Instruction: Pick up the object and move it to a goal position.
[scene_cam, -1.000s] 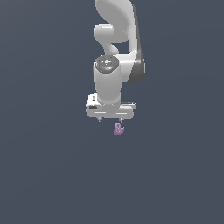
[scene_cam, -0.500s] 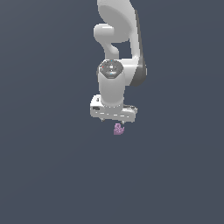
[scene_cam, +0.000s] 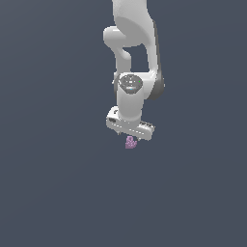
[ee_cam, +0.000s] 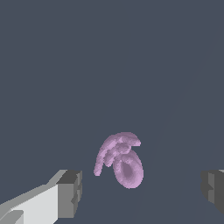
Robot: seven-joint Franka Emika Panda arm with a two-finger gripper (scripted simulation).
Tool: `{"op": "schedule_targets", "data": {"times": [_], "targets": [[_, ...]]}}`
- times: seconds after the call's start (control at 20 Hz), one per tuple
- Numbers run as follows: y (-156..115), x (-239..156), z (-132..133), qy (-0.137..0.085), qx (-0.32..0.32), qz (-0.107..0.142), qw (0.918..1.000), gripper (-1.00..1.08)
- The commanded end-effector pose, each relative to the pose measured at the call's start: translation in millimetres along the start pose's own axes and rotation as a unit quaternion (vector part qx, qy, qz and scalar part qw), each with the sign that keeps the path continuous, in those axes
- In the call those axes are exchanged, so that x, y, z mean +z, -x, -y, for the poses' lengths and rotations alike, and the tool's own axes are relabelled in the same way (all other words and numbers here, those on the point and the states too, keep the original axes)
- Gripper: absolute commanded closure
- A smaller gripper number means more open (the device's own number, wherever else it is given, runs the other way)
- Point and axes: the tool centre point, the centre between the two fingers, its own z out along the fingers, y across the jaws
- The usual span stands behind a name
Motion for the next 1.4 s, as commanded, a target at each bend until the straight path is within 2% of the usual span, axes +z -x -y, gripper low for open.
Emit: {"op": "schedule_targets", "data": {"times": [0.0, 0.4, 0.85, 1.35], "targets": [[3, 7, 3, 0.001, 0.022, -0.002, 0.9997, -0.92], [10, 20, 8, 0.002, 0.064, -0.007, 0.9979, -0.92], [11, 24, 9, 0.003, 0.069, -0.007, 0.9976, -0.92], [12, 65, 8, 0.003, 0.071, -0.007, 0.9974, -0.92]]}}
